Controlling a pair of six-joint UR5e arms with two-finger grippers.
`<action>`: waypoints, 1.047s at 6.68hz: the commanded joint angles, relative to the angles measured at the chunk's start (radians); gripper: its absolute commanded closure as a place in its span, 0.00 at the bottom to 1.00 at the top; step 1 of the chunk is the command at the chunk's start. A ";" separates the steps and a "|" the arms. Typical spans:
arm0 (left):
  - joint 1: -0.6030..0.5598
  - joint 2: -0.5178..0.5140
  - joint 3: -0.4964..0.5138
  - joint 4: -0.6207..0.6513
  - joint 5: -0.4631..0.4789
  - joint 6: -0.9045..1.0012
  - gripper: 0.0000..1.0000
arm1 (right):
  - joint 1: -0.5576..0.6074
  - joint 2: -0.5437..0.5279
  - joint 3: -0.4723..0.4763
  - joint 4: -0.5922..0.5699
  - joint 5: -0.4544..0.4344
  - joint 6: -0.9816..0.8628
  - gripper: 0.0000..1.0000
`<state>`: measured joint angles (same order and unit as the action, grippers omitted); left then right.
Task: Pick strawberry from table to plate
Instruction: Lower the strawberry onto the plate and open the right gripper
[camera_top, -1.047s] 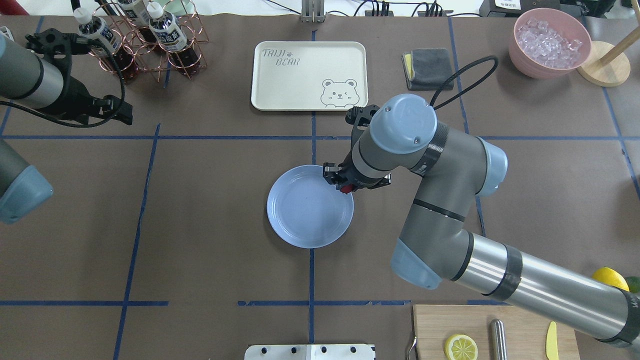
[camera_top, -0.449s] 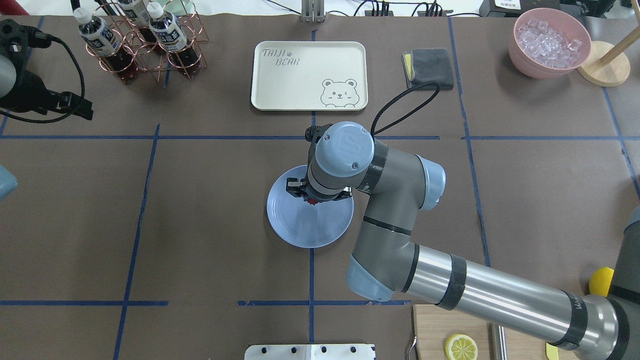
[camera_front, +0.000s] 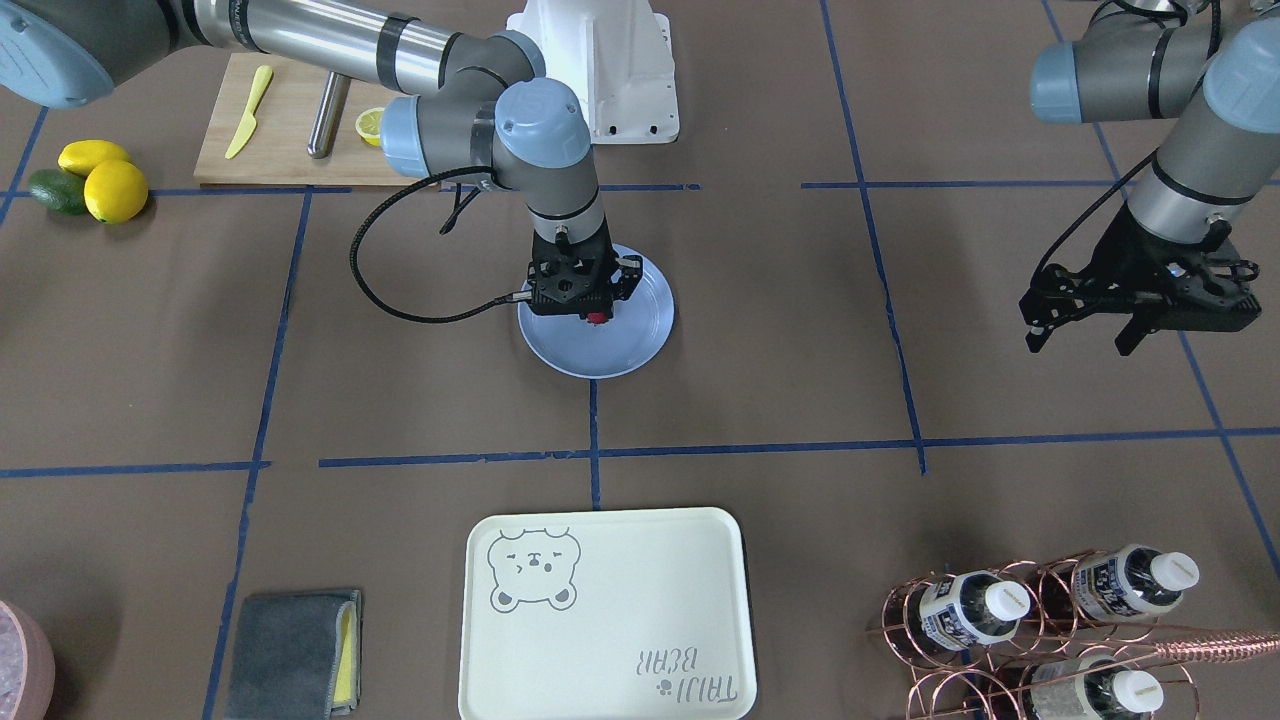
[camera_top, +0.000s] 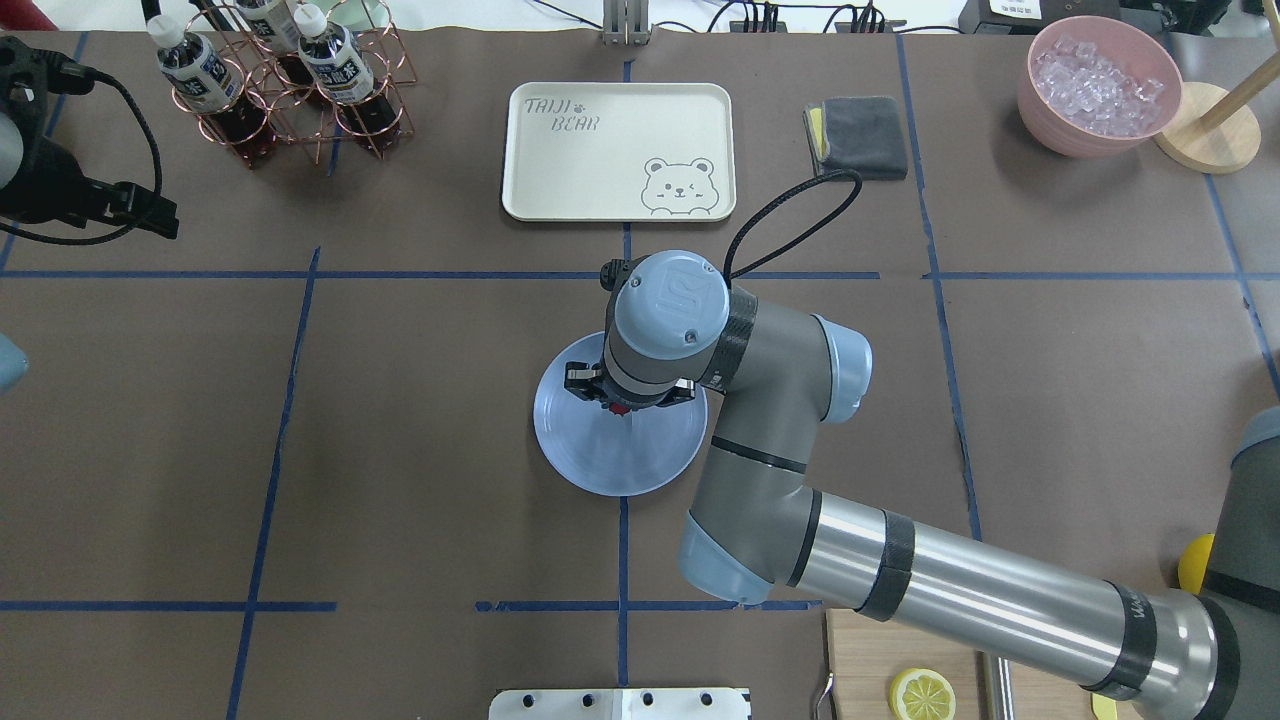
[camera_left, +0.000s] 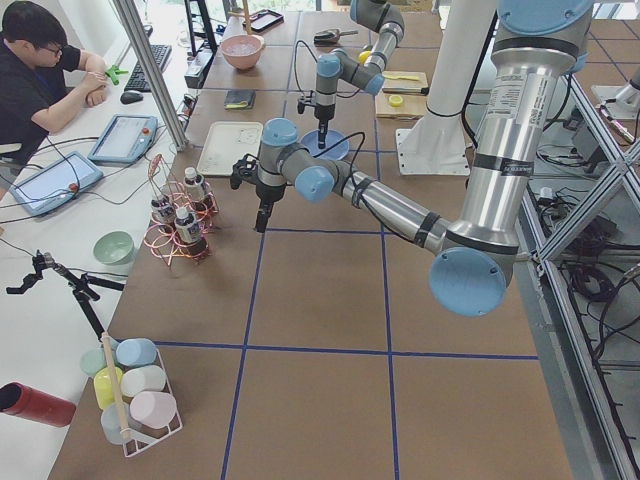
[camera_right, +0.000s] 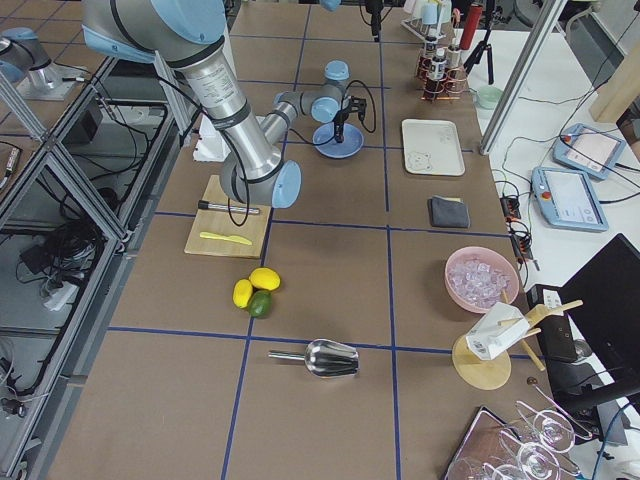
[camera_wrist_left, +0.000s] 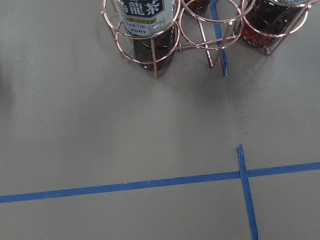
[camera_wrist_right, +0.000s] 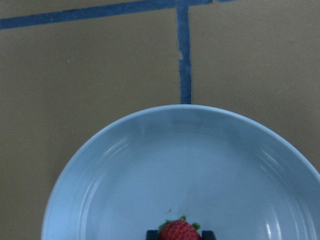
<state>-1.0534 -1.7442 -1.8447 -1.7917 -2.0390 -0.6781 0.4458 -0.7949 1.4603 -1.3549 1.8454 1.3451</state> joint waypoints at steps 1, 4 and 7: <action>0.000 0.002 -0.001 0.000 -0.001 0.000 0.00 | -0.003 -0.001 -0.005 0.000 0.000 0.003 0.62; 0.000 0.002 -0.001 0.000 -0.001 0.002 0.00 | -0.001 0.000 0.003 0.040 0.005 0.015 0.00; -0.066 0.034 0.013 0.002 -0.042 0.107 0.00 | 0.094 -0.044 0.230 -0.147 0.015 -0.041 0.00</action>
<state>-1.0870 -1.7318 -1.8379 -1.7907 -2.0535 -0.6419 0.4976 -0.8158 1.5804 -1.3917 1.8558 1.3403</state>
